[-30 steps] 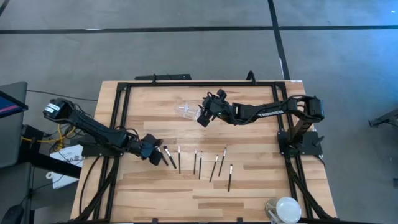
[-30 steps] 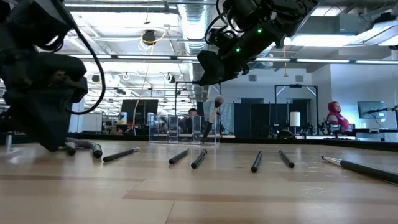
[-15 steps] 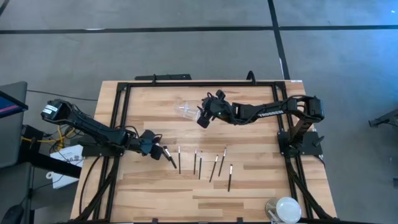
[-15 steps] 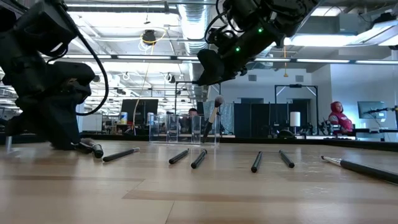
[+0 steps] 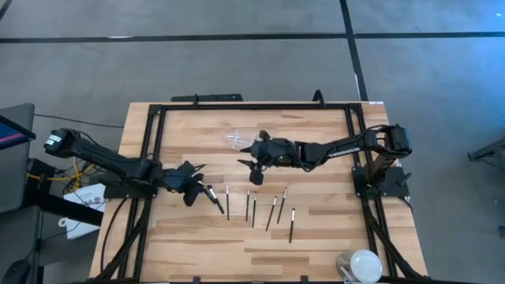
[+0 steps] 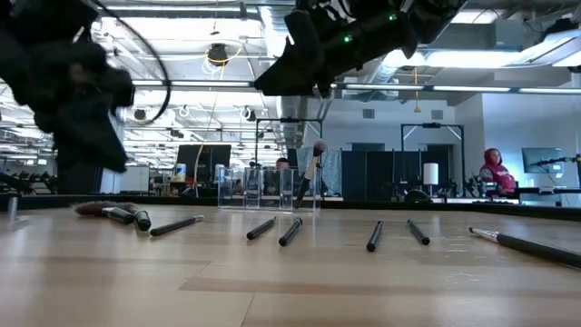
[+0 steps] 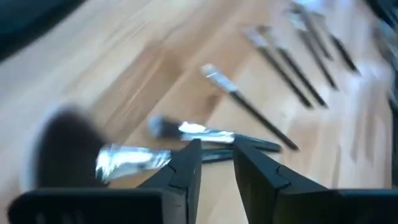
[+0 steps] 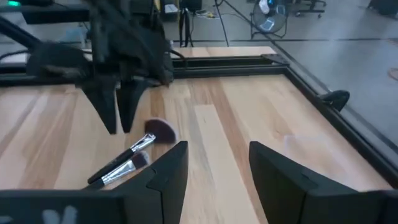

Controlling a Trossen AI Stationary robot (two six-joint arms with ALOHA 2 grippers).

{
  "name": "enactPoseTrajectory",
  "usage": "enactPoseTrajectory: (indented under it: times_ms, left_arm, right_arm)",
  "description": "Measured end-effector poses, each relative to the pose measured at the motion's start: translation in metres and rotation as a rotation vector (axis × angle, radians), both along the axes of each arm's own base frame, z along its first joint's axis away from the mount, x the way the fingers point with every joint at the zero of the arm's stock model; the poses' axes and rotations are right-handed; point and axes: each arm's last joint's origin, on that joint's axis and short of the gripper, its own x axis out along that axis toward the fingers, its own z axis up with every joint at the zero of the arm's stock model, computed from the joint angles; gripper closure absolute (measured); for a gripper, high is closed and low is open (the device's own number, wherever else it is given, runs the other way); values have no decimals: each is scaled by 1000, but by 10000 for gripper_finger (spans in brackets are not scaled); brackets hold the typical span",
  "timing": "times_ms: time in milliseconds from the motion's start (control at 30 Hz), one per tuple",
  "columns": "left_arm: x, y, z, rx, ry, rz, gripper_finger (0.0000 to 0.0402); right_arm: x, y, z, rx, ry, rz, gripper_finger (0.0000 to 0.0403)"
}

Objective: Sort items
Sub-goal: Put the highlighter brush into the transparent organizer

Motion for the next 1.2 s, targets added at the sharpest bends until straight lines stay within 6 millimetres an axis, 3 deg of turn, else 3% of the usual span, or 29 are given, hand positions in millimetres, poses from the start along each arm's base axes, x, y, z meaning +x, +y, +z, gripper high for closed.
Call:
enactPoseTrajectory:
  times_ms: [233,533,700,867,1100,1200]
  left_arm:
    - [-1,1,3,492,-30,-426,297]
    - [8,11,-24,581,183,-550,195]
    - [15,9,-35,580,230,-566,174]
    - [19,8,-40,572,235,-574,221]
    - [19,7,-40,550,228,-593,362]
    - [19,8,-40,544,229,-573,363]
  right_arm:
    - [0,0,0,6,-2,-20,241]
    - [0,-7,0,51,-12,-54,240]
    - [0,-7,0,61,-15,-57,241]
    - [0,-9,0,63,-14,-61,243]
    - [5,2,-6,111,-22,94,251]
    - [16,12,-19,82,-32,167,254]
